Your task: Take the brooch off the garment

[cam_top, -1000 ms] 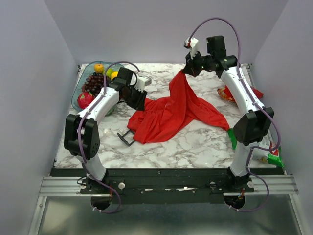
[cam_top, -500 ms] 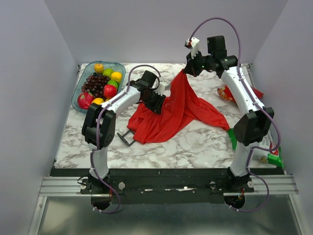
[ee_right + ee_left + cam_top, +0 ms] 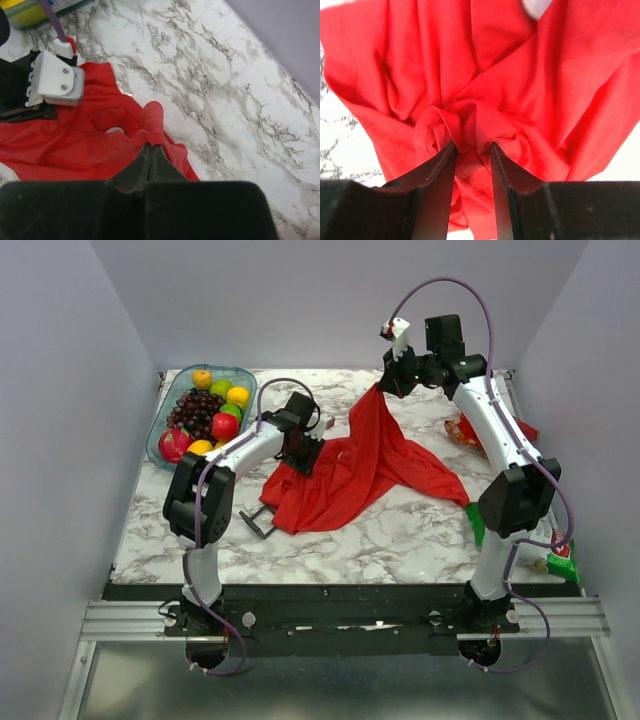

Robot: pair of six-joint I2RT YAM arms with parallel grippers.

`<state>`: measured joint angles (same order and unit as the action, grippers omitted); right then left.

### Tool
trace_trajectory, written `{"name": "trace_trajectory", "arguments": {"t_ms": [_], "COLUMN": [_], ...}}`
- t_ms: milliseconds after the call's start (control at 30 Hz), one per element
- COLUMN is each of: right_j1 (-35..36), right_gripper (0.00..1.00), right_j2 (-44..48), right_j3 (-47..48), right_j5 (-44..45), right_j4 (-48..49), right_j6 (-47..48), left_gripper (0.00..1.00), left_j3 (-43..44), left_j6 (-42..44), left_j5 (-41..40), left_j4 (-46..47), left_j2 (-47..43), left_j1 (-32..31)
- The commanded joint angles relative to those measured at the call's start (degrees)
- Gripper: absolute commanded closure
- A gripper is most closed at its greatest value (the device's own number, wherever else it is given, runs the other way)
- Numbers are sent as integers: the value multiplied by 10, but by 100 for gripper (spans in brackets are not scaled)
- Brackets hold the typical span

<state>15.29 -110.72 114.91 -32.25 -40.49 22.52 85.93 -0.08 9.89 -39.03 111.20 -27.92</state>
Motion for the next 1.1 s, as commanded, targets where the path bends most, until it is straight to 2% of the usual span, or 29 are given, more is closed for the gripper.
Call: {"name": "trace_trajectory", "arguments": {"t_ms": [0, 133, 267, 333, 367, 433, 600, 800, 967, 1067], "right_j1": [-4, -5, -8, -8, -8, -8, -7, -7, -7, -7], "right_gripper": [100, 100, 100, 100, 100, 100, 99, 100, 100, 100], "right_j2": [13, 19, 20, 20, 20, 22, 19, 19, 20, 23], "right_j3": [-8, -14, -22, -23, -24, -24, -27, -36, -40, -40], "right_j5": [13, 19, 18, 15, 14, 10, 12, 14, 17, 18], "right_j4": [6, 6, 6, 5, 5, 5, 4, 2, 1, 1], "right_j6": [-4, 1, 0, -3, -3, -5, -6, -4, 1, 2], "left_gripper": [59, 59, 57, 57, 57, 56, 44, 36, 34, 32], "left_j3": [-11, -17, -96, -134, -139, -156, -226, -167, -114, -101], "left_j6": [-9, 28, 115, 139, 132, 95, 76, 63, 44, 6], "left_j5": [-17, 27, 44, -7, -41, -61, -102, -113, -45, -34], "left_j4": [4, -27, -51, -83, -101, -155, -182, -235, -280, -287], "left_j2": [-47, -90, -195, -216, -227, -244, -341, -311, -260, -245], "left_j1": [1, 11, 23, 26, 37, 54, 85, 98, 123, 132]}}
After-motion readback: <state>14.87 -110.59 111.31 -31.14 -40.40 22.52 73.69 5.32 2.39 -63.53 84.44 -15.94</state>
